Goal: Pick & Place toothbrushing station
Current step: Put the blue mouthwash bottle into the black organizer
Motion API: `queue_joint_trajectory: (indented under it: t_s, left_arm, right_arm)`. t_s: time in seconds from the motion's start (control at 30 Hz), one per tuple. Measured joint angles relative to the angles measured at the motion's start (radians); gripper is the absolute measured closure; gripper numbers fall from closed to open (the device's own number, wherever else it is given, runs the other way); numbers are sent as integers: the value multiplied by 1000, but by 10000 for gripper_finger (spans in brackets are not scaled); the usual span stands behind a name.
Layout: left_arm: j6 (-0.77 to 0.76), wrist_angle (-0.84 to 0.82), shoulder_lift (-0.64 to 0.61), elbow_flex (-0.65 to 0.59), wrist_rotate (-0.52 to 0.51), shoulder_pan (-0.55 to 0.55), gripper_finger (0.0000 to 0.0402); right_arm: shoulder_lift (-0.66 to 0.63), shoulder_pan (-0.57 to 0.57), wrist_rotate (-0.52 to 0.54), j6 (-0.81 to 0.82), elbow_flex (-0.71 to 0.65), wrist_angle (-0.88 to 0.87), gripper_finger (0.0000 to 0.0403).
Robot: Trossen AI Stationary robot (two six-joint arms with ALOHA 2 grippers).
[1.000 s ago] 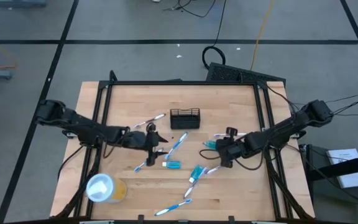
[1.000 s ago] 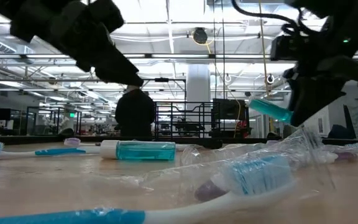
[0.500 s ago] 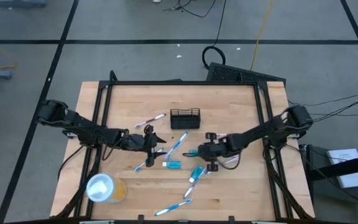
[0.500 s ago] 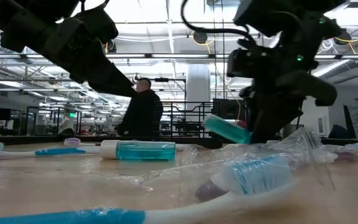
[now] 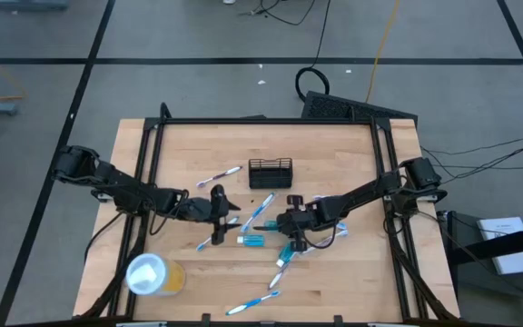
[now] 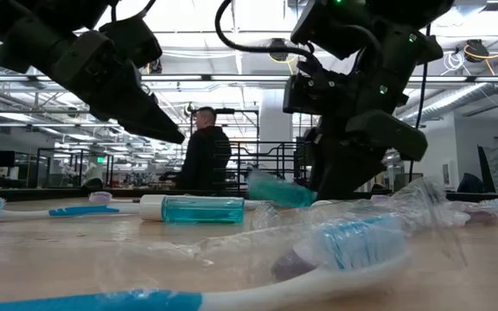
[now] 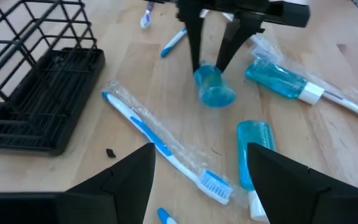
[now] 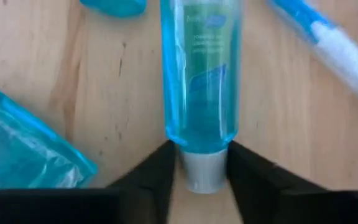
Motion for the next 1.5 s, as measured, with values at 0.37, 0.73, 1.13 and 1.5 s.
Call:
queue_joint_trajectory:
  t_s: [0.37, 0.73, 1.13, 1.5]
  left_arm:
    - [-13, -3, 0, 0, 11, 1, 144]
    - [-15, -54, 49, 103, 50, 12, 144]
    - [63, -283, 364, 419, 152, 66, 144]
    - [88, -355, 430, 515, 203, 96, 144]
  right_arm:
    - [-49, 6, 29, 74, 0, 0, 113]
    - [-224, 90, 197, 138, -1, -233, 150]
    - [-266, 139, 212, 214, -78, -247, 152]
    - [-266, 170, 216, 259, -125, -250, 152]
